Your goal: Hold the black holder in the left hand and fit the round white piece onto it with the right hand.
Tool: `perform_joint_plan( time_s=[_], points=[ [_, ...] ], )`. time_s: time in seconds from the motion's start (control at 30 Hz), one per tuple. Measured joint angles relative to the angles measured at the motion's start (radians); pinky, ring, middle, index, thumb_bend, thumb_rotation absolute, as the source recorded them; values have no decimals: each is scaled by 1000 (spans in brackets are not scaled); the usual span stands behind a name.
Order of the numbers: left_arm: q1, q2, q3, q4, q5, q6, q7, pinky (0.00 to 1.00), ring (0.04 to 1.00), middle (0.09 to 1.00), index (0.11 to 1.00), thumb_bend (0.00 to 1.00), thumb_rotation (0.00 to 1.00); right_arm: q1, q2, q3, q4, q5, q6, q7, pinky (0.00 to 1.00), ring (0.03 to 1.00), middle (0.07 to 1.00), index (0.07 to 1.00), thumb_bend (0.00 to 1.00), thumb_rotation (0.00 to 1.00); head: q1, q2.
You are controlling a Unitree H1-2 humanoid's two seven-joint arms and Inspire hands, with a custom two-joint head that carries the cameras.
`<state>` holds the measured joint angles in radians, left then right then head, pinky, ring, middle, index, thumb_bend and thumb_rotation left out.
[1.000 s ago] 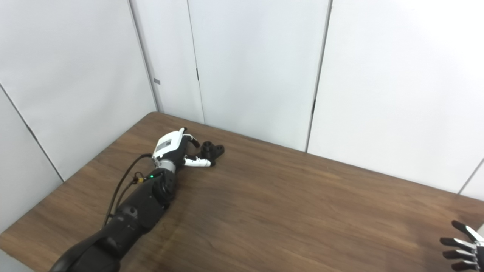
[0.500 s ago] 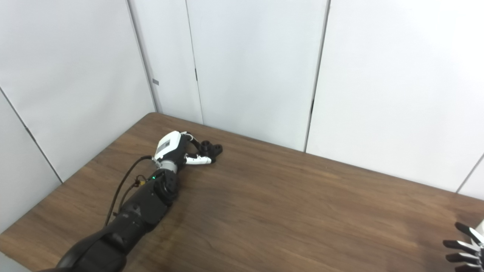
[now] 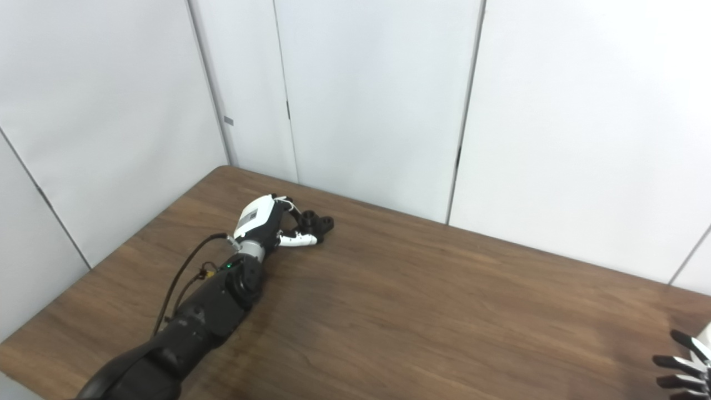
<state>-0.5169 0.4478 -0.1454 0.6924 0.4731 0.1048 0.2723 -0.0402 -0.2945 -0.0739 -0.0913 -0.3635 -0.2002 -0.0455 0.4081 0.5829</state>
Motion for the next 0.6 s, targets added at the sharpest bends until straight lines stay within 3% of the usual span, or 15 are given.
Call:
perform_joint_plan(
  time_s=[0.27,0.47,0.6],
  points=[
    [93,-6,-38,-148,-10,-53,-29,1000,1000,912,480,525,66,-6,11,9,-6,-10,21,0,519,608,692,834,577,87,-87,17],
    [157,-4,-107,-289,-22,-99,-99,1000,1000,917,480,524,69,-22,19,16,-28,-35,52,0,528,604,689,829,599,39,-135,29],
    [180,-7,-175,-403,-17,-104,-189,1000,1000,937,481,524,70,-34,21,24,-46,-61,66,1,509,602,692,829,600,73,-184,46]
  ],
)
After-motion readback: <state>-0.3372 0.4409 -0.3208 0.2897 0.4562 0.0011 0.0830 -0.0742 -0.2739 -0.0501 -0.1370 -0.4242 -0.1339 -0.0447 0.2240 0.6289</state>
